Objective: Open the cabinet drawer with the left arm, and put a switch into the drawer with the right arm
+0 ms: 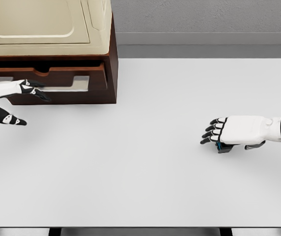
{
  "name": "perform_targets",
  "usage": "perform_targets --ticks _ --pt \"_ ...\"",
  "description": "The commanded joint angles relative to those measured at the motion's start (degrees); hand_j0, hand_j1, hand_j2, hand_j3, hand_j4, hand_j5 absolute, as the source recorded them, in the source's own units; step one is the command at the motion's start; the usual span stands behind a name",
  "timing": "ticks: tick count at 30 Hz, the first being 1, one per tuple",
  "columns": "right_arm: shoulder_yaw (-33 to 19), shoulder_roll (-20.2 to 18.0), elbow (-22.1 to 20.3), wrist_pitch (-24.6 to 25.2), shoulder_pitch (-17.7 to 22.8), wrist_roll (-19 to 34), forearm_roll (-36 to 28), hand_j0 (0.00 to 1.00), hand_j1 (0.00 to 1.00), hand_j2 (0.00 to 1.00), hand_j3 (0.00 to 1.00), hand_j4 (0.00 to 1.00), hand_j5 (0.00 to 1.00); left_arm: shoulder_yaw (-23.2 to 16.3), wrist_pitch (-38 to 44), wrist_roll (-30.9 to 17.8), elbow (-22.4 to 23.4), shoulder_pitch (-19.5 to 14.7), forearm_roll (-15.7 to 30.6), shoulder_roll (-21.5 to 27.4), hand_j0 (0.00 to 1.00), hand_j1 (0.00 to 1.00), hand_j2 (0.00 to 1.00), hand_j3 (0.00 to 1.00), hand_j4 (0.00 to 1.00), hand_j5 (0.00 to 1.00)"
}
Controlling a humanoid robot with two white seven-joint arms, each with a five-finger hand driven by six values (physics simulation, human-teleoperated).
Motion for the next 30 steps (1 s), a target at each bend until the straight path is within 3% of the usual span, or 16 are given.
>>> perform_targets --ticks 1,14,19,30 --pt "0.0 0.0 0.0 0.1 0.0 0.0 -0.2 1.0 1.0 1.0 1.0 1.0 1.0 -0.5 -1.8 -0.8 -0.6 0.0 4.4 0.7 0.81 0.81 0.81 0.81 0.81 0.81" --pt "0.0 0.0 0.0 0.1 -0.2 0.0 0.0 1.0 1.0 1.0 1.0 1.0 1.0 -2.0 -5.0 -0.8 -0.7 0.0 6.1 2.9 0.82 0.82 0.82 0.82 0.82 0.82" --pt "0.0 0.0 0.0 0.1 -0.2 0.0 0.0 0.84 0.84 0.84 0.84 0.84 0.84 -3.6 -9.3 -0.8 -0.7 0.0 8.3 5.4 0.82 0.82 0.82 0.82 0.82 0.82" --pt "0.0 0.0 0.0 0.1 -0.2 0.0 0.0 0.81 0.81 0.81 0.81 0.81 0.81 -3.8 -14.1 -0.8 -0.6 0.0 10.5 7.8 0.83 0.83 0.83 0.83 0.83 0.83"
